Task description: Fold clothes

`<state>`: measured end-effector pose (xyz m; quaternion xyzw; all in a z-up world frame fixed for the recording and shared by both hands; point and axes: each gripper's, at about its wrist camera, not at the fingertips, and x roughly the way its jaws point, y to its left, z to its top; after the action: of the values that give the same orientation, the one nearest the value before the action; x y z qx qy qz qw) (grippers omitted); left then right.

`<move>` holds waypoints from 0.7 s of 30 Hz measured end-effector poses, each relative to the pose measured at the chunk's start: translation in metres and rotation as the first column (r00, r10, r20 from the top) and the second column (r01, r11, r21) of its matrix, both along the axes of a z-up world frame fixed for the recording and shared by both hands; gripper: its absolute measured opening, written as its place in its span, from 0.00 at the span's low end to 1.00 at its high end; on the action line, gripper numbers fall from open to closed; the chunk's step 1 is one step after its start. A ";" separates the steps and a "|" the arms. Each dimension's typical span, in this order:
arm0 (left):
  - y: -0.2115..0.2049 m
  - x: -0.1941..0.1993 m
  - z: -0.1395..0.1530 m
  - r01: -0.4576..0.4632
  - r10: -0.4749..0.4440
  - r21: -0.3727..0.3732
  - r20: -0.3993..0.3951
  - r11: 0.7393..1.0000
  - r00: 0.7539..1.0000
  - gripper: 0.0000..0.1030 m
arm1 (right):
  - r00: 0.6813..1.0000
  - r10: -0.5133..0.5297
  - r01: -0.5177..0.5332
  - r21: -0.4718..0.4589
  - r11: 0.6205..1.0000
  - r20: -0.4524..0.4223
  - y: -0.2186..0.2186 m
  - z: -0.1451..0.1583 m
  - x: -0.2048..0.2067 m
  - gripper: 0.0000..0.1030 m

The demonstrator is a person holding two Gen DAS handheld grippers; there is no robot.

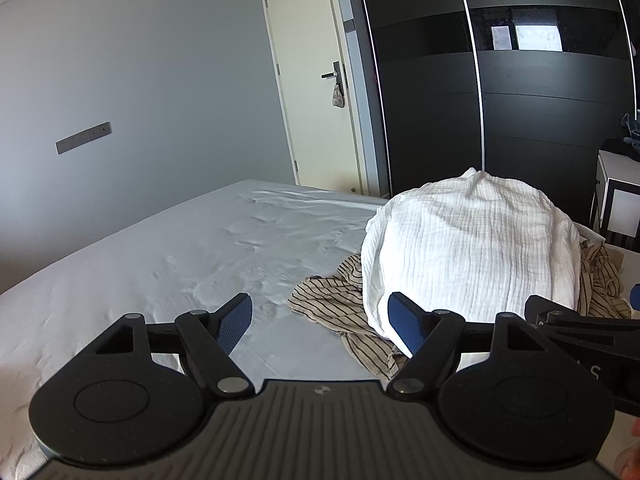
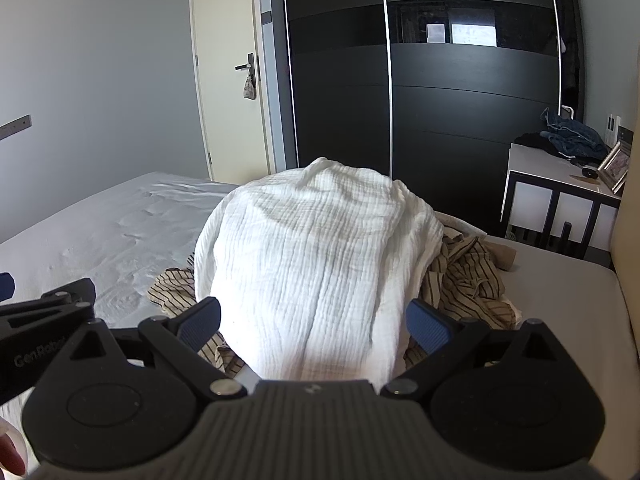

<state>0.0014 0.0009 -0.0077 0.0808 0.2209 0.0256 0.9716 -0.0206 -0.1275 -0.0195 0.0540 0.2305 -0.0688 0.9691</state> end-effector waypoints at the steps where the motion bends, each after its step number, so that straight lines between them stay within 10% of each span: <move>1: 0.000 0.000 0.000 -0.001 0.001 0.002 0.002 1.000 1.000 0.86 | 1.000 -0.001 0.001 -0.002 1.000 0.000 0.000 0.000 0.000 0.97; 21: -0.002 0.004 -0.002 -0.001 0.001 -0.019 -0.021 1.000 1.000 0.80 | 1.000 -0.001 0.001 -0.015 1.000 -0.005 0.002 -0.001 0.000 0.97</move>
<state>0.0058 -0.0013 -0.0095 0.0718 0.2312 0.0231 0.9700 -0.0208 -0.1257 -0.0202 0.0465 0.2324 -0.0710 0.9689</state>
